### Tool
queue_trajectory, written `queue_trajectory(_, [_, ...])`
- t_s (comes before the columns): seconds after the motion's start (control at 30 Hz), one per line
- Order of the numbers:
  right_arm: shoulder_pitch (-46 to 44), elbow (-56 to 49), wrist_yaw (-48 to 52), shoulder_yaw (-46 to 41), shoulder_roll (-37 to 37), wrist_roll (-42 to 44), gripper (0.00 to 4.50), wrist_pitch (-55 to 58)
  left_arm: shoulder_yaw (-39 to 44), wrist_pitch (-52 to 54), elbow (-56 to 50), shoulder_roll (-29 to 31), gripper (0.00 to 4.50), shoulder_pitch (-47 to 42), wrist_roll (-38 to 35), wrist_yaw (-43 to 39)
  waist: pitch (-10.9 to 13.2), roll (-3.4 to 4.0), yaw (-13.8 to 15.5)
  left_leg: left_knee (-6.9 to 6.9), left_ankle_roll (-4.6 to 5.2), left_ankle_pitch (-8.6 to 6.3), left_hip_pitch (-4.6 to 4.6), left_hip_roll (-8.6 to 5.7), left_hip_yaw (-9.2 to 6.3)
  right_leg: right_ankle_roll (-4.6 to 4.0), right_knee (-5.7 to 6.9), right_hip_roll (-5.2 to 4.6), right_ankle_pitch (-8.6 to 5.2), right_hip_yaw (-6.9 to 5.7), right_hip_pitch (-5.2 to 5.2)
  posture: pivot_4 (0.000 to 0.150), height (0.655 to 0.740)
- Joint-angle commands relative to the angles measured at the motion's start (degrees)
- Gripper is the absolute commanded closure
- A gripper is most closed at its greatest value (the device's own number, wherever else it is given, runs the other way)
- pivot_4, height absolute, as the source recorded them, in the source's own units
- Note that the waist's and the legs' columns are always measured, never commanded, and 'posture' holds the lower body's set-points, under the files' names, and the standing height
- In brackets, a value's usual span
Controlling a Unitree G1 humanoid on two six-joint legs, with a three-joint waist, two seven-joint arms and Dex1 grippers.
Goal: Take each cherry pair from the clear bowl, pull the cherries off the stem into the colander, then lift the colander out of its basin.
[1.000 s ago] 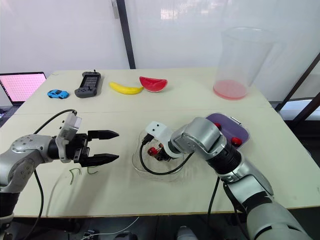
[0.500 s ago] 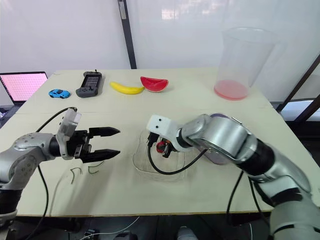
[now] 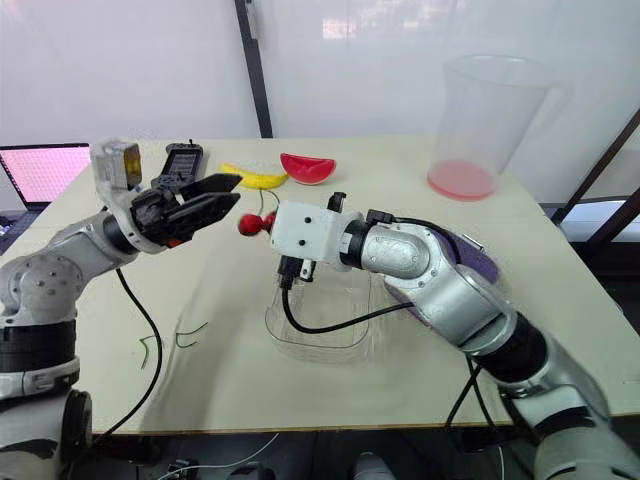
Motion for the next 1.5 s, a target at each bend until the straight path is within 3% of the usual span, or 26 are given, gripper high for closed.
queue_trajectory(0.03, [2.5, -0.7, -4.4, -1.0, 2.3, -7.7, 3.4, -5.2, -0.4, -0.5, 2.2, 0.5, 0.0, -4.0, 1.0, -1.2, 0.0, 0.0, 0.0, 0.0, -0.01, 0.01, 0.0, -0.01, 0.01, 0.0, 0.0, -0.02, 0.0, 0.0, 0.0, 0.15, 0.738])
queue_trajectory(0.23, [6.3, 0.1, -5.4, 0.8, 3.6, -18.1, 3.4, -11.8, -3.6, -0.1, 5.4, -0.5, 0.0, -8.2, 3.5, -3.1, 0.0, 0.0, 0.0, -0.01, -0.07, 0.04, 0.0, -0.04, 0.0, 0.0, -0.01, -0.02, 0.0, -0.02, 0.02, 0.15, 0.738])
queue_trajectory(0.5, [7.9, 0.4, -3.0, 0.1, 6.1, -24.5, 3.4, -15.5, -5.6, 2.1, 6.5, -1.3, 0.0, -10.2, 4.0, -4.9, 0.0, 0.0, -0.1, -0.04, -0.43, 0.24, 0.02, -0.03, -0.01, 0.0, 0.0, 0.0, 0.0, -0.01, 0.02, 0.15, 0.738])
queue_trajectory(0.6, [8.3, 0.6, -2.2, -0.3, 6.9, -25.5, 3.43, -16.3, -6.0, 1.9, 7.3, -1.7, 0.78, -10.9, 4.9, -5.0, 0.0, 0.0, 0.0, -0.03, -0.43, 0.24, 0.02, -0.03, -0.01, 0.0, 0.0, -0.01, 0.0, -0.01, 0.02, 0.15, 0.738])
queue_trajectory(0.83, [9.3, 1.2, -1.2, -1.5, 8.8, -27.3, 3.43, -18.2, -7.2, 1.5, 8.3, -3.2, 4.46, -11.7, 7.1, -5.8, 0.0, 0.0, 0.0, -0.03, -0.48, 0.26, 0.02, -0.04, -0.02, 0.0, -0.01, -0.02, 0.0, -0.02, 0.06, 0.15, 0.738])
queue_trajectory(1.07, [10.6, 1.4, 0.0, -2.9, 10.3, -27.6, 3.43, -18.8, -7.1, 1.3, 8.9, -4.0, 4.46, -12.3, 8.3, -6.6, 0.0, 0.0, -0.1, -0.03, -0.48, 0.27, 0.02, -0.04, -0.03, 0.0, 0.0, -0.02, 0.0, -0.02, 0.06, 0.15, 0.738])
queue_trajectory(1.17, [12.1, 1.1, 1.1, -4.9, 11.3, -25.6, 2.59, -17.5, -7.1, 1.2, 9.1, -3.9, 4.5, -12.0, 8.6, -7.1, 0.0, 0.0, 0.0, -0.03, -0.49, 0.27, 0.02, -0.04, -0.03, 0.0, 0.0, -0.02, 0.0, -0.02, 0.06, 0.15, 0.738])
queue_trajectory(1.23, [13.6, 0.4, 2.6, -6.6, 10.4, -24.5, 1.6, -16.9, -7.1, 0.5, 9.5, -3.7, 4.5, -11.8, 9.5, -7.6, 0.0, 0.0, 0.0, -0.02, -0.49, 0.27, 0.02, -0.04, -0.03, 0.0, 0.0, -0.02, 0.0, -0.03, 0.06, 0.15, 0.738])
queue_trajectory(1.27, [14.8, -0.7, 4.3, -8.4, 10.2, -22.0, 1.15, -14.7, -6.7, 0.2, 10.0, -3.9, 4.5, -11.9, 9.5, -7.6, 0.0, 0.0, 0.1, -0.02, -0.5, 0.28, 0.02, -0.05, -0.03, 0.0, 0.0, -0.03, 0.0, -0.04, 0.08, 0.15, 0.738])
queue_trajectory(1.33, [16.9, -3.0, 7.8, -12.8, 10.5, -15.6, 1.15, -7.6, -5.8, -0.1, 10.8, -4.3, 4.5, -12.3, 9.2, -7.6, 0.0, 0.0, 0.1, -0.01, -0.5, 0.28, 0.02, -0.05, -0.05, 0.0, -0.01, -0.03, 0.0, -0.05, 0.1, 0.15, 0.738])
queue_trajectory(1.5, [14.0, -4.1, 9.4, -34.0, 22.2, 14.3, 1.15, 23.7, -5.8, 0.1, 10.2, -4.8, 4.5, -12.1, 8.4, -8.7, 0.0, 0.01, -0.2, -0.03, -0.5, 0.28, 0.05, -0.04, -0.12, 0.0, 0.04, -0.02, 0.0, -0.09, 0.14, 0.15, 0.738])
